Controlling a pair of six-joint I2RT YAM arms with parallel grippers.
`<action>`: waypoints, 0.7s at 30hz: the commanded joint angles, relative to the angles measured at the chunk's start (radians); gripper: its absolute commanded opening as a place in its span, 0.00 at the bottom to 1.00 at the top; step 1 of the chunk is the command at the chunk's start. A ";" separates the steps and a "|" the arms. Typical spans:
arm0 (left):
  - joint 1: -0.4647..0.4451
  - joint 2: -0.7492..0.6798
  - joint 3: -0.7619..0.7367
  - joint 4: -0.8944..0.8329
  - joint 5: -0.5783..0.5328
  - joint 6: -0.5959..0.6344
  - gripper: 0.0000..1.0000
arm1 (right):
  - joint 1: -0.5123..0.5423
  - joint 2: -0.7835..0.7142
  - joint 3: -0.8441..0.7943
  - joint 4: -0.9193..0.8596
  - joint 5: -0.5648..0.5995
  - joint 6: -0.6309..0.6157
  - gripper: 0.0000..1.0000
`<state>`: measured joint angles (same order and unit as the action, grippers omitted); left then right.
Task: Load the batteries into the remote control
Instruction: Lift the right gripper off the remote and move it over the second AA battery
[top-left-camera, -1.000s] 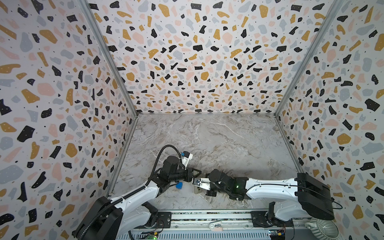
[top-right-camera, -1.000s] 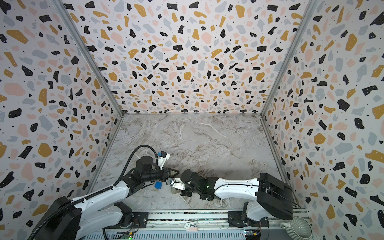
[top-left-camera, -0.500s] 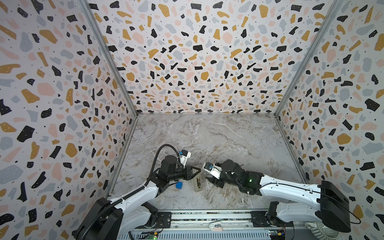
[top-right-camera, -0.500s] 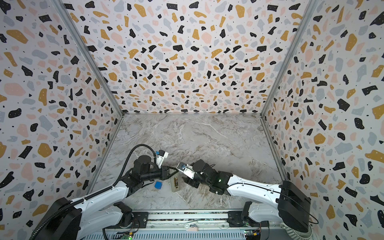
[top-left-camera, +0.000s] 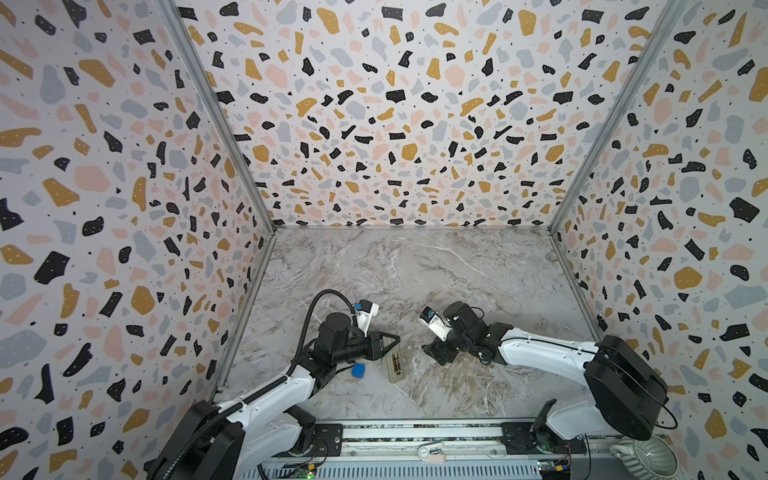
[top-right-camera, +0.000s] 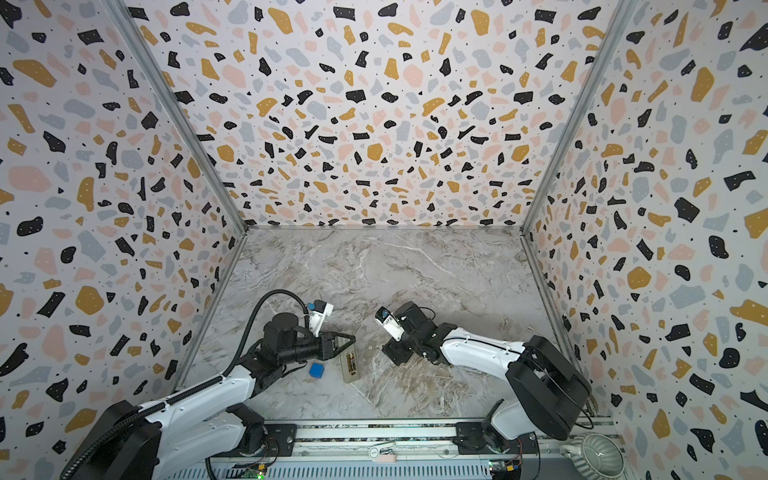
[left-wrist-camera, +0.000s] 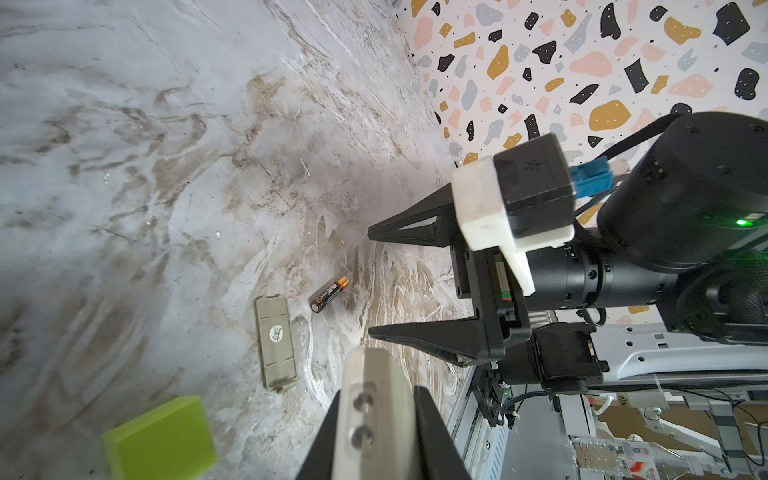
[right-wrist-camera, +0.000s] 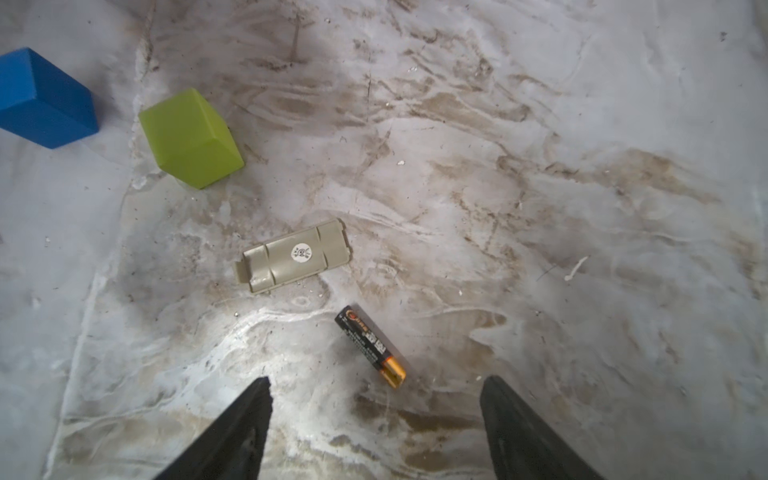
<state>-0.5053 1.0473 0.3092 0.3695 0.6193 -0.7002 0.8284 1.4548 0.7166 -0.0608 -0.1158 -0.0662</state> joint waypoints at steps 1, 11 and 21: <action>0.007 -0.001 -0.012 0.066 0.015 -0.007 0.00 | -0.009 0.016 0.048 -0.034 -0.004 -0.019 0.82; 0.009 0.008 -0.013 0.074 0.017 -0.012 0.00 | -0.031 0.135 0.102 -0.042 -0.033 -0.050 0.72; 0.011 0.021 -0.014 0.080 0.018 -0.012 0.00 | -0.031 0.150 0.096 -0.053 -0.062 -0.062 0.50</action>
<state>-0.4999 1.0630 0.3050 0.3908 0.6201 -0.7040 0.7986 1.6173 0.7956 -0.0834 -0.1577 -0.1173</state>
